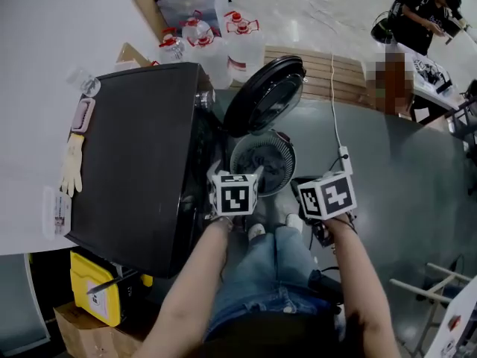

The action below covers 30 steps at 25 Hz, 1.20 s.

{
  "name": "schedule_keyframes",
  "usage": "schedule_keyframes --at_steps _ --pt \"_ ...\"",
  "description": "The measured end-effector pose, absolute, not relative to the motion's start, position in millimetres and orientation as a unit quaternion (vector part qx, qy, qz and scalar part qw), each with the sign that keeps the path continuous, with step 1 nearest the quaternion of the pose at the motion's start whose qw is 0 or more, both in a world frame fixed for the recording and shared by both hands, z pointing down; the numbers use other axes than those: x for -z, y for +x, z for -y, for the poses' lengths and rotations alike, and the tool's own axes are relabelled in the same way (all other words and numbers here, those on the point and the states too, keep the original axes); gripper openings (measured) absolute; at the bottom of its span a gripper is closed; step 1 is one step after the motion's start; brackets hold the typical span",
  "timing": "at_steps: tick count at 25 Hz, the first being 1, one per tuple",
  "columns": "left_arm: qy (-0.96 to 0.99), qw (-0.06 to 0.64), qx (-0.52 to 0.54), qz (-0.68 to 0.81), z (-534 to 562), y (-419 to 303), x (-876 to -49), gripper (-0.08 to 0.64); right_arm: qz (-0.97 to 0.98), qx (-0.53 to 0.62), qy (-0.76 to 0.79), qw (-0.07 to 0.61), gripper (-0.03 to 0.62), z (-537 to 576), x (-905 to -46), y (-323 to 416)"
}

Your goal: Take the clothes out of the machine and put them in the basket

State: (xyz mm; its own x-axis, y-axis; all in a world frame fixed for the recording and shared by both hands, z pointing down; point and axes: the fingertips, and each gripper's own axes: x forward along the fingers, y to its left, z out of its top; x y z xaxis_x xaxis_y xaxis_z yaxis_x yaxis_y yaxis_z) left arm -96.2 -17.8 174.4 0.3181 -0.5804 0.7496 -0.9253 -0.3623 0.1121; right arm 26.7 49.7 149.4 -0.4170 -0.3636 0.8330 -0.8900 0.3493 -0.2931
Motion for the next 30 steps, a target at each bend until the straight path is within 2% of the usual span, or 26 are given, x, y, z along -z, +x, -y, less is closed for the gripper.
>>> schedule_keyframes --at_steps 4,8,16,30 --pt "0.765 0.275 -0.282 0.51 17.6 -108.2 -149.5 0.442 0.756 -0.339 0.443 0.343 0.003 -52.0 -122.4 21.9" --pt "0.771 0.258 -0.277 0.512 13.4 -116.5 -128.5 0.442 0.759 -0.317 0.481 0.302 0.003 -48.2 -98.1 26.2" --pt "0.777 0.201 -0.242 0.545 14.7 -137.6 -81.3 0.44 0.785 -0.266 0.507 0.238 0.002 -38.0 -51.9 30.6" --pt "0.765 0.09 -0.146 0.621 -65.3 -135.4 1.9 0.44 0.846 -0.158 0.472 0.192 0.002 -102.6 15.0 59.4"
